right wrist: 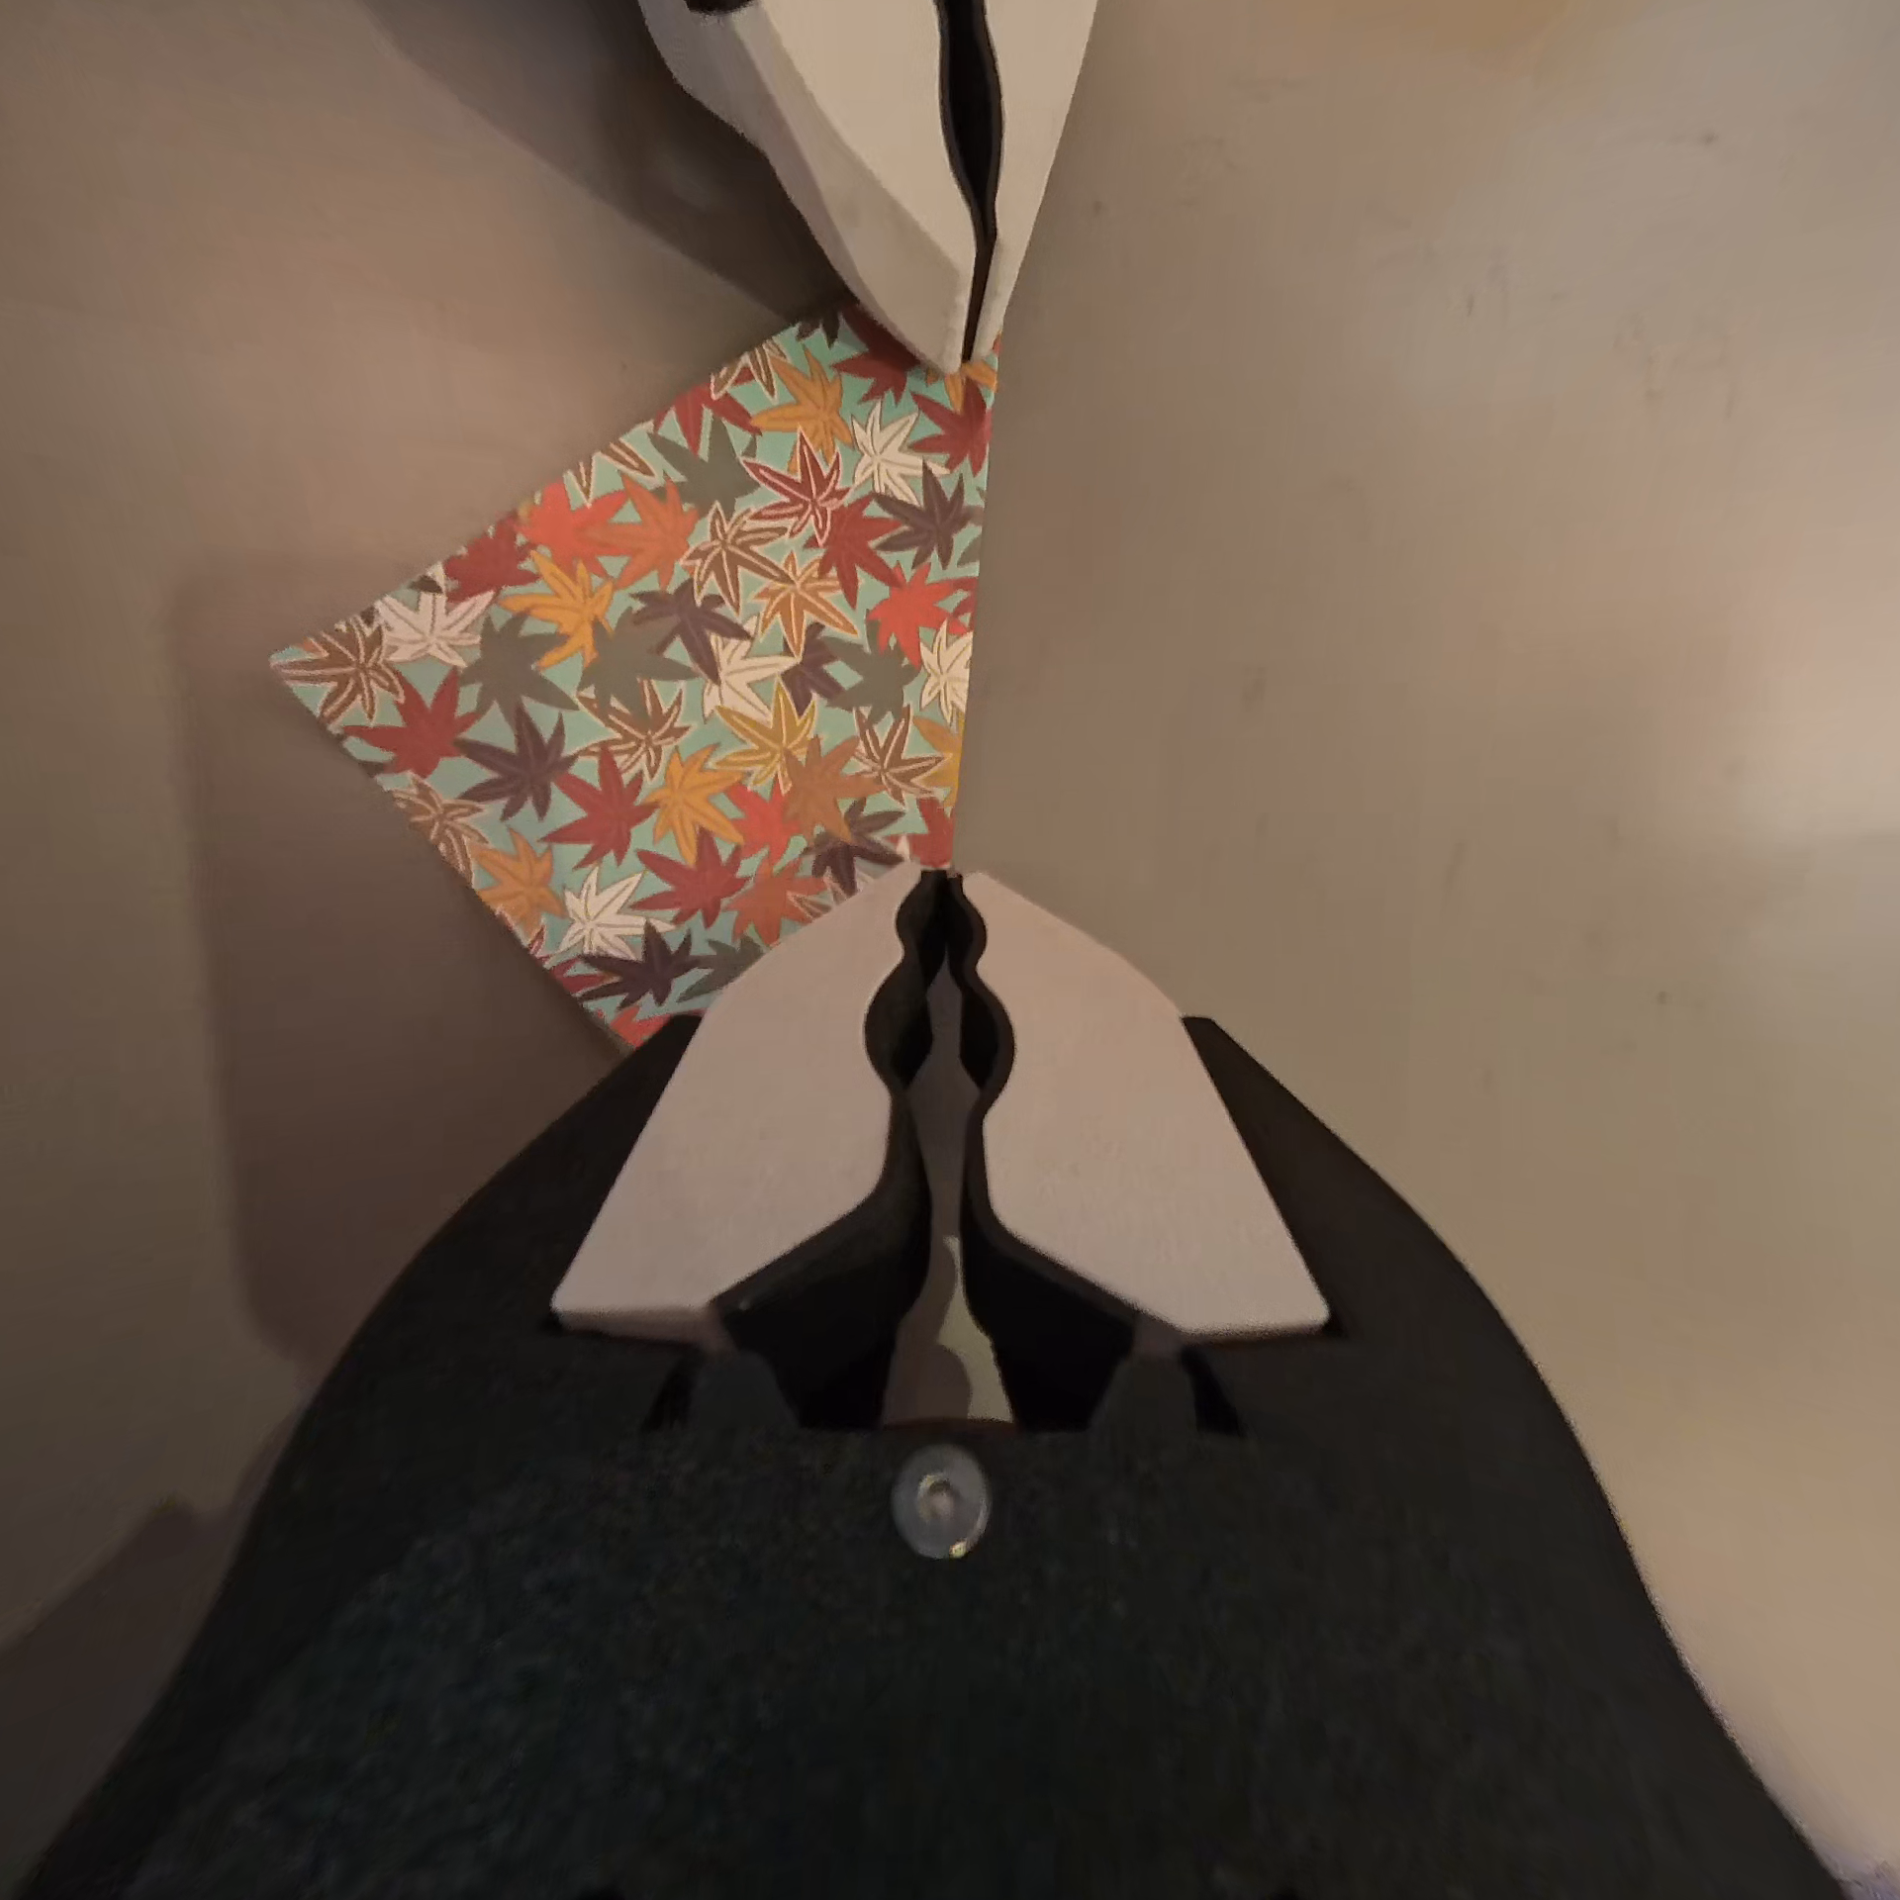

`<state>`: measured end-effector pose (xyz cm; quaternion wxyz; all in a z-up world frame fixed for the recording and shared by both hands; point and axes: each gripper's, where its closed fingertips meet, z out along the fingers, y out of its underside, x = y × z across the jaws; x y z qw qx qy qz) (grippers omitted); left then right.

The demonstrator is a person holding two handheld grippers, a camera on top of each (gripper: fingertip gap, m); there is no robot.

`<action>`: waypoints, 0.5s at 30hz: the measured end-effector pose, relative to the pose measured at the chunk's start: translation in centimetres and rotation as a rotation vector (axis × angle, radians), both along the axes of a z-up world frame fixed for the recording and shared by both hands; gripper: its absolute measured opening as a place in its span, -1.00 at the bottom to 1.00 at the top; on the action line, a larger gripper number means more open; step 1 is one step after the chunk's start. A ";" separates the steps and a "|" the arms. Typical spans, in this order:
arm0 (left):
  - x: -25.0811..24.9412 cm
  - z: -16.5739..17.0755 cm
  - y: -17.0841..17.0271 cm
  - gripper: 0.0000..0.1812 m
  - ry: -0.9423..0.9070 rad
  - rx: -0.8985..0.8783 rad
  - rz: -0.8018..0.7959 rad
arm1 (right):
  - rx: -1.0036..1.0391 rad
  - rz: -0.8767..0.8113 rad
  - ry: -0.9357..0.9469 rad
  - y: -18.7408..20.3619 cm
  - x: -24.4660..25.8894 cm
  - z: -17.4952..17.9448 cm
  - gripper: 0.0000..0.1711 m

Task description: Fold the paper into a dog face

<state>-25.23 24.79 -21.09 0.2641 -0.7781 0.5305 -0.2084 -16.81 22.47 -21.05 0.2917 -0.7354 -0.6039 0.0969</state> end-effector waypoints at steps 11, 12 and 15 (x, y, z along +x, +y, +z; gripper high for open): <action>-0.3 0.0 0.1 -1.00 0.010 0.006 0.006 | 0.003 -0.042 -0.037 -1.2 3.1 0.0 -1.00; -0.3 0.0 0.1 -1.00 0.012 0.008 0.007 | 0.002 -0.049 -0.040 -1.4 3.4 0.0 -1.00; -0.3 0.0 0.1 -1.00 0.018 0.013 0.006 | 0.003 -0.065 -0.057 -1.7 4.4 0.0 -1.00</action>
